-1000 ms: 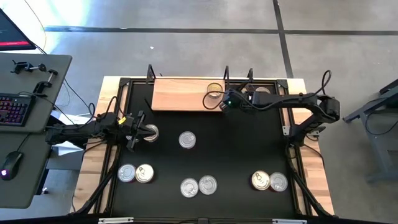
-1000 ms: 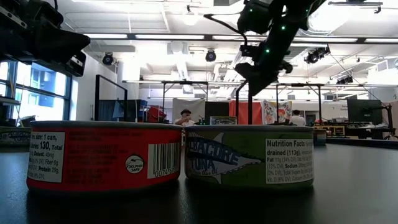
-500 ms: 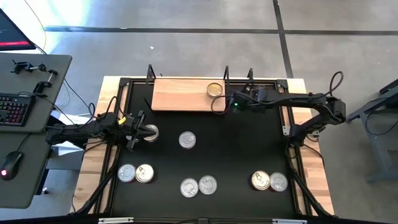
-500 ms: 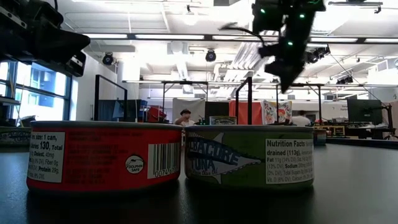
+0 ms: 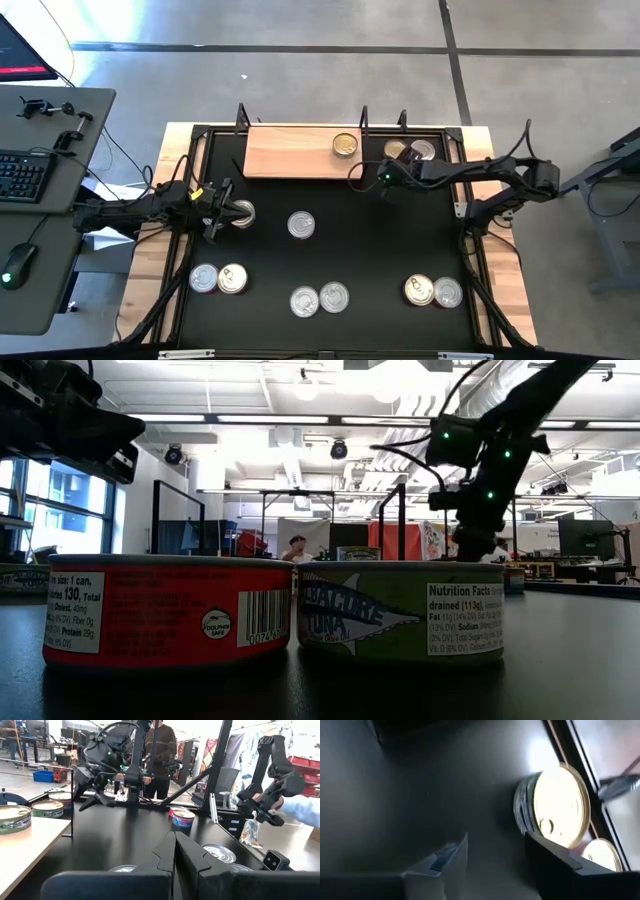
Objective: Stack canned seafood by type on shelf
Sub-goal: Put the green tuna can on the shelf aligned with the other green tuna can
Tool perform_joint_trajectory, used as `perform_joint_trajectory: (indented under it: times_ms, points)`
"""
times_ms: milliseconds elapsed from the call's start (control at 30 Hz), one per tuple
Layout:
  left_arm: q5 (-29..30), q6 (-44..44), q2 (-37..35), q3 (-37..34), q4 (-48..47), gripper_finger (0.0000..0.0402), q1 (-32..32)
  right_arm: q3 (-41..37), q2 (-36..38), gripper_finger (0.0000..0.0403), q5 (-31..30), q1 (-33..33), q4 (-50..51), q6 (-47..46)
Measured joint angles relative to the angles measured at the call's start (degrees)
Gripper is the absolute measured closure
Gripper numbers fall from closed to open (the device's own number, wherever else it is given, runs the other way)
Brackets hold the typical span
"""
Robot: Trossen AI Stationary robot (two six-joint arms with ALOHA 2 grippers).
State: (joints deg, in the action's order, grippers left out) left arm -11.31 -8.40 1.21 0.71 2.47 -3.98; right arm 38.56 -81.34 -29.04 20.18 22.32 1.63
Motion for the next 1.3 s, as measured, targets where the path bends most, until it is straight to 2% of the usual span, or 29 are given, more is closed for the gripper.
perform_joint_trajectory:
  times_ms: [233, 467, 600, 767, 867, 1000, 1067, 1300]
  points:
    - [0.0, 1.6, 0.0, 0.0, 0.6, 0.0402, 0.0, -2.9, 0.0, 0.0214, 1.6, 6.4, -7.9, 2.7]
    - [0.0, 1.6, 0.0, 0.0, 0.7, 0.0402, 0.0, -3.8, 0.0, 0.0228, 9.9, 10.9, -10.5, 4.0]
    - [0.0, 1.6, 0.0, 0.0, 0.8, 0.0401, 0.0, -3.8, 0.0, 0.0241, 17.4, 9.8, -7.0, 3.3]
    - [0.0, 1.6, 0.0, 0.0, 0.8, 0.0401, 0.0, -3.7, 0.0, 0.0262, 23.1, 3.4, -3.5, -1.9]
    - [0.0, 1.6, 0.0, 0.0, 0.8, 0.0402, 0.0, -3.7, 0.1, 0.0273, 20.2, -0.4, -2.9, -1.7]
    - [0.0, 1.6, 0.0, 0.0, 0.8, 0.0402, 0.0, -3.7, 0.1, 0.0283, 6.3, -0.8, -3.5, -3.1]
    - [0.0, 1.6, 0.0, 0.0, 0.9, 0.0402, 0.0, -3.7, 0.2, 0.029, 2.2, 1.4, -4.8, -4.4]
    - [0.0, 1.6, 0.0, 0.0, 0.8, 0.0401, 0.0, -3.7, 0.2, 0.035, 2.4, 13.3, -14.3, -11.0]
